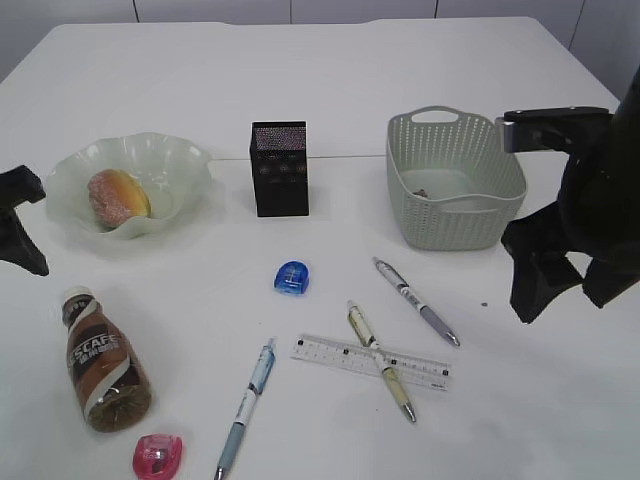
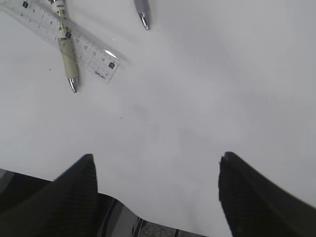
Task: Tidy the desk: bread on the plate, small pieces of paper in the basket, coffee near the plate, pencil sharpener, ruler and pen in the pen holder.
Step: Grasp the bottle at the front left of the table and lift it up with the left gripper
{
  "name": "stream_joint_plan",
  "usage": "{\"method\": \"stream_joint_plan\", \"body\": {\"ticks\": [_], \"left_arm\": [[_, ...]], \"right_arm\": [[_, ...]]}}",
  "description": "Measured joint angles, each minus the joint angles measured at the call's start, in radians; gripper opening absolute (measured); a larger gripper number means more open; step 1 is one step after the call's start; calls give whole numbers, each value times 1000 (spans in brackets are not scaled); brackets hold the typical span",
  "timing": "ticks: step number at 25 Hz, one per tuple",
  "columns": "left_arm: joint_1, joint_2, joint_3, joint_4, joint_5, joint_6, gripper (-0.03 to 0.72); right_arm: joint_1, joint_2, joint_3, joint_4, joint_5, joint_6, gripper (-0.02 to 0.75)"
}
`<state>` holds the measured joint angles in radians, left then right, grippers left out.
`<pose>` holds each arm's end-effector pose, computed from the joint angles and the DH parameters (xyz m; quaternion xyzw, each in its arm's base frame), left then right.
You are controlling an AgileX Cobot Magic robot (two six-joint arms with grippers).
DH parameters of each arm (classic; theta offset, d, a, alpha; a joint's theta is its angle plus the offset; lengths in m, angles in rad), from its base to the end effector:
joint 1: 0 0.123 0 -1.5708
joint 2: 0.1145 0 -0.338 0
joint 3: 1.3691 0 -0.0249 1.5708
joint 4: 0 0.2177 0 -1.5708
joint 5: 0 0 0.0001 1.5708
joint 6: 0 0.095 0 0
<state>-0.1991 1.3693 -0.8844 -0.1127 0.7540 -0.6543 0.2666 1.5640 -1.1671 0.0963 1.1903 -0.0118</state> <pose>0.2139 -0.0506 0.3119 -0.2517 0.9441 -0.1281 0.1699 0.2467 0.0762 0.3220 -0.1224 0.9908 0.0494 0.0293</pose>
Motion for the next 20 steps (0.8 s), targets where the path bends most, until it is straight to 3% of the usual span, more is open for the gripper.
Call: {"method": "stream_joint_plan", "body": {"ticks": [6,10,13,20], "left_arm": [[-18,100,0,3,-39,-178,410],[-64,159,0,3,-106,-204,430],[-94,200,0,3,-153,-220,491],[-97,259,0,3,-161,-244,526]], "right_arm": [[0,-2,0,9,0,0,561],[0,-2,0,9,-3,0,561],[0,-2,0,9,-12,0,561],[0,-2,0,9,-18,-5,561]]}}
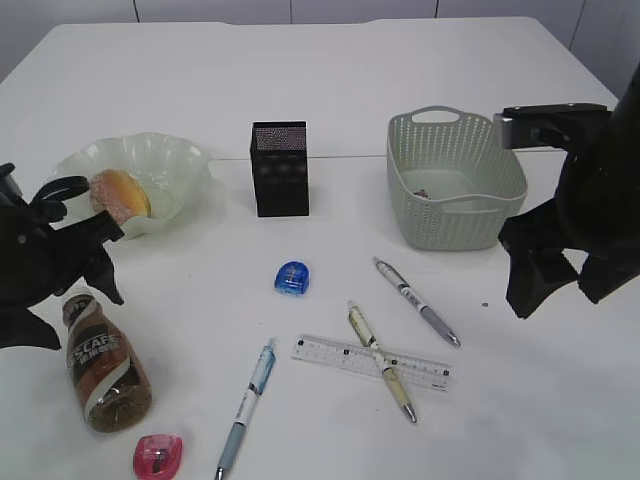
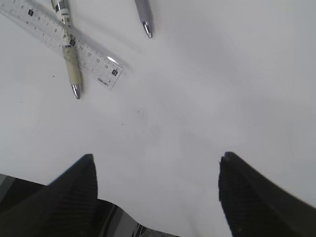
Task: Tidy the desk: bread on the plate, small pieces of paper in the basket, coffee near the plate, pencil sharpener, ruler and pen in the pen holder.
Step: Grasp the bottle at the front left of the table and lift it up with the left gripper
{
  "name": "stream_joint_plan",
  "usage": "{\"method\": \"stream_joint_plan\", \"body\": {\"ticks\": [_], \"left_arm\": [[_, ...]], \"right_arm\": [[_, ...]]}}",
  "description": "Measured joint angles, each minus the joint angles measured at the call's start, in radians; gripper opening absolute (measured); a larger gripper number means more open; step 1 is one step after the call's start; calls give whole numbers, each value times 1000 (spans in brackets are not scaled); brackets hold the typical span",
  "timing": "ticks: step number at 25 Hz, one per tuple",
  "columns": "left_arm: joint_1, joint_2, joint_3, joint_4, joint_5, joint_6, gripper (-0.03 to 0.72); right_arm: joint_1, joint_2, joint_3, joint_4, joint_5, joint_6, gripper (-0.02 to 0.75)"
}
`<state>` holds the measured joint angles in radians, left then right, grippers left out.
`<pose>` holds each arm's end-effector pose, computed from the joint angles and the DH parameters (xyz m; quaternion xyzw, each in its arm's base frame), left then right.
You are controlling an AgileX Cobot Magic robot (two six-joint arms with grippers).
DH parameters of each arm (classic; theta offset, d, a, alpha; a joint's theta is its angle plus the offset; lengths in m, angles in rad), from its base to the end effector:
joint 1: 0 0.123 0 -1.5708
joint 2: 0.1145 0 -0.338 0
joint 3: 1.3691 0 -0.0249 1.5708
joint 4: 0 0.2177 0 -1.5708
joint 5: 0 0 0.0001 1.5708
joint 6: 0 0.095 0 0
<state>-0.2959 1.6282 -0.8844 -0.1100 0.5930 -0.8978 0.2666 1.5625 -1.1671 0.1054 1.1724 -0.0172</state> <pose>0.2619 -0.0859 0.2529 -0.3305 0.9295 -0.1209 0.1109 0.2478 0.0772 0.3226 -0.1230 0.9901 0.0546 0.0385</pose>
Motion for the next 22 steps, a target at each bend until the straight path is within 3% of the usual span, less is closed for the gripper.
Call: {"method": "stream_joint_plan", "body": {"ticks": [7,22], "left_arm": [[0,39,0,42,0,-71,528],[0,81,0,123,-31,-94,529]], "right_arm": [[0,0,0,-16,-7,-5,561],[0,0,0,-26,-23,-18,561]]}}
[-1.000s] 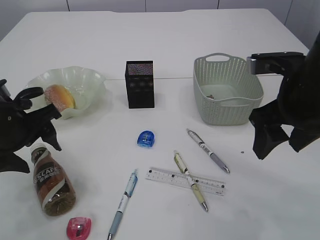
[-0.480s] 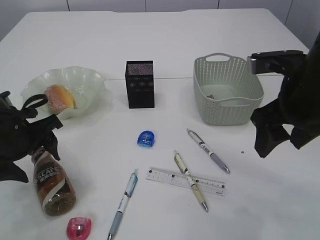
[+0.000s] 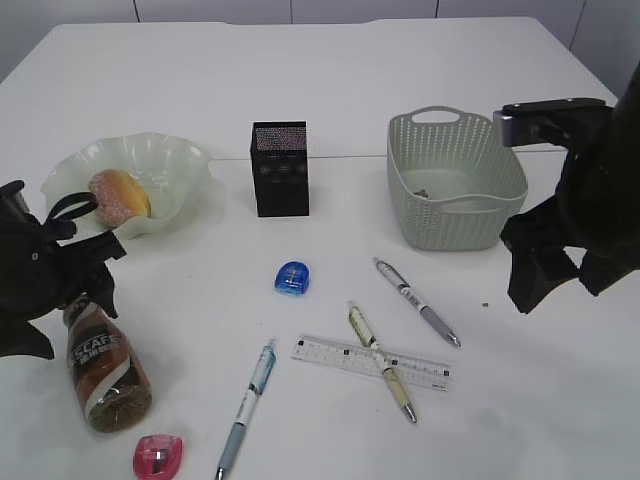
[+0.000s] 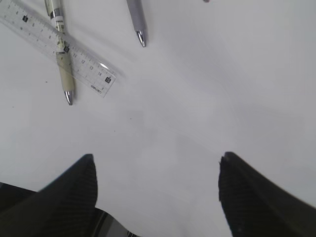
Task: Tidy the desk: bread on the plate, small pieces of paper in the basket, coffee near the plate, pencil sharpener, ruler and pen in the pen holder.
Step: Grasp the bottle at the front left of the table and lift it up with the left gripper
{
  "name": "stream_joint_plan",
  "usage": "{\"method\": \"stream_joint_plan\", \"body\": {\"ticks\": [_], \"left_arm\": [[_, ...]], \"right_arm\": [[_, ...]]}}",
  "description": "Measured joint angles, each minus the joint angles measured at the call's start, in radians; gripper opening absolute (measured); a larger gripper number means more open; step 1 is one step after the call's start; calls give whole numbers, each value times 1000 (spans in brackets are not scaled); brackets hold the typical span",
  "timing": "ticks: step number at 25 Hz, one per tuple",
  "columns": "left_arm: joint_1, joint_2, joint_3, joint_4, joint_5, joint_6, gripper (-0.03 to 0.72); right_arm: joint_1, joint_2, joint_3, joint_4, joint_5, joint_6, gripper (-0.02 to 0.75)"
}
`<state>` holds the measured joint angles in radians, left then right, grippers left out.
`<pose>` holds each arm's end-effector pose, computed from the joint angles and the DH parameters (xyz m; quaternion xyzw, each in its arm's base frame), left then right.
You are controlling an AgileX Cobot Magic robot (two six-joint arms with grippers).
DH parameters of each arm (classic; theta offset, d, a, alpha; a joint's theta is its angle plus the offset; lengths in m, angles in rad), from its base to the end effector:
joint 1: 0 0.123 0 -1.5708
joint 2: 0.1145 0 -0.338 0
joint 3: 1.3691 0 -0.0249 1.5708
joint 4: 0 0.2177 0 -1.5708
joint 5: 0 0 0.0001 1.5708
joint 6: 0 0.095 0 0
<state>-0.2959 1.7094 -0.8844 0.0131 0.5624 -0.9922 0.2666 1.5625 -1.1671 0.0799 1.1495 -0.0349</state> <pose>0.2755 -0.0833 0.2307 -0.3333 0.9331 -0.0776 0.1104 0.2505 0.0756 0.3226 -0.1357 0.9884 0.0436 0.0518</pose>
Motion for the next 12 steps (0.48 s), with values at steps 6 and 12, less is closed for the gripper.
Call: {"method": "stream_joint_plan", "body": {"ticks": [6,12], "left_arm": [[0,4,0,8,-39,-2,529],[0,25,0,11,-40,-2,529]], "right_arm": [[0,0,0,0,-2,0,561],[0,0,0,-4,-10,0,561]]}}
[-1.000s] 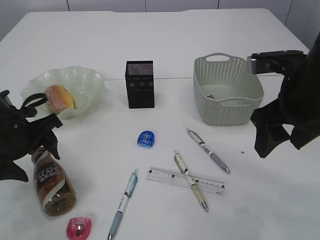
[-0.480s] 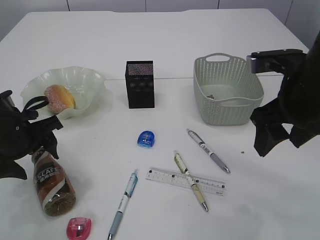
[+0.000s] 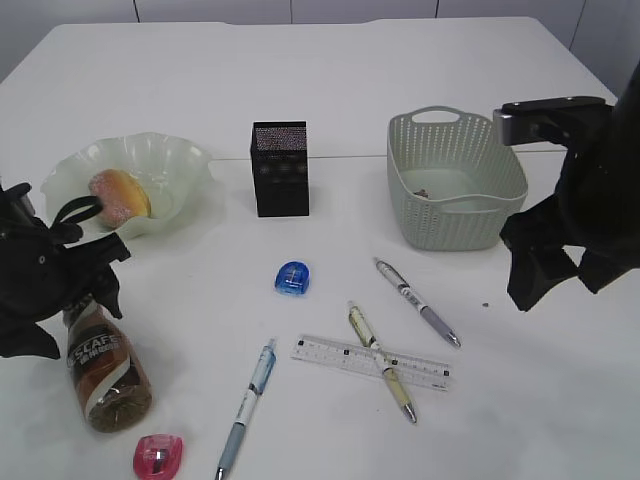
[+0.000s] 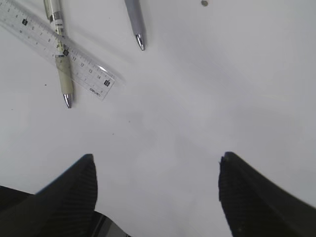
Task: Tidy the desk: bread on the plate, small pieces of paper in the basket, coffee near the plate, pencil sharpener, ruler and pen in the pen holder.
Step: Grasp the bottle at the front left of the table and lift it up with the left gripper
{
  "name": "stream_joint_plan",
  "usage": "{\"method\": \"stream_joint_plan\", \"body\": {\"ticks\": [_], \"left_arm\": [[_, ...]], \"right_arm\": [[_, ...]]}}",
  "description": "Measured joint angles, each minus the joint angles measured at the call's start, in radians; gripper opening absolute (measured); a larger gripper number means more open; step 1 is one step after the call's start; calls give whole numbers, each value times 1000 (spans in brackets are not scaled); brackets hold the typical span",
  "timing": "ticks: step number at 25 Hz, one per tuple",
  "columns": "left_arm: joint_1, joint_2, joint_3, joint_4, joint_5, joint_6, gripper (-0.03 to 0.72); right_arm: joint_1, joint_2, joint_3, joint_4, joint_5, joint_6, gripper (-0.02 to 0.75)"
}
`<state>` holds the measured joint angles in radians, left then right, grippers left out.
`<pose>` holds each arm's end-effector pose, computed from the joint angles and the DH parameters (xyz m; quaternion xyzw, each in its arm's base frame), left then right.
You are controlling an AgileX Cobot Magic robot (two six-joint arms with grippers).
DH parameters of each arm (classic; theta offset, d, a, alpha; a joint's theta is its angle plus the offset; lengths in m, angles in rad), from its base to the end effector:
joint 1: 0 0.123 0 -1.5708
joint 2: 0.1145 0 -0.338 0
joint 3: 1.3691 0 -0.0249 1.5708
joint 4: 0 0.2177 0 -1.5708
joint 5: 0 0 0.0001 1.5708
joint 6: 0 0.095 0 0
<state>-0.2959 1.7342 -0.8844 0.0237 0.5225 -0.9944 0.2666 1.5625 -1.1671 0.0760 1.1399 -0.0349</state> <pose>0.2816 -0.0847 0.2245 -0.3299 0.9332 -0.0798 0.1181 0.2514 0.0755 0.3227 -0.1362 0.9881 0.0423 0.0568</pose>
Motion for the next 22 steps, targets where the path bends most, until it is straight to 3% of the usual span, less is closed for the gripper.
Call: {"method": "stream_joint_plan", "body": {"ticks": [16,22], "left_arm": [[0,78,0,-2,-28,0,524],[0,78,0,-2,-32,0,417]], "right_arm": [[0,0,0,-2,-5,-1,561],[0,0,0,-2,-9,-1,561]]}}
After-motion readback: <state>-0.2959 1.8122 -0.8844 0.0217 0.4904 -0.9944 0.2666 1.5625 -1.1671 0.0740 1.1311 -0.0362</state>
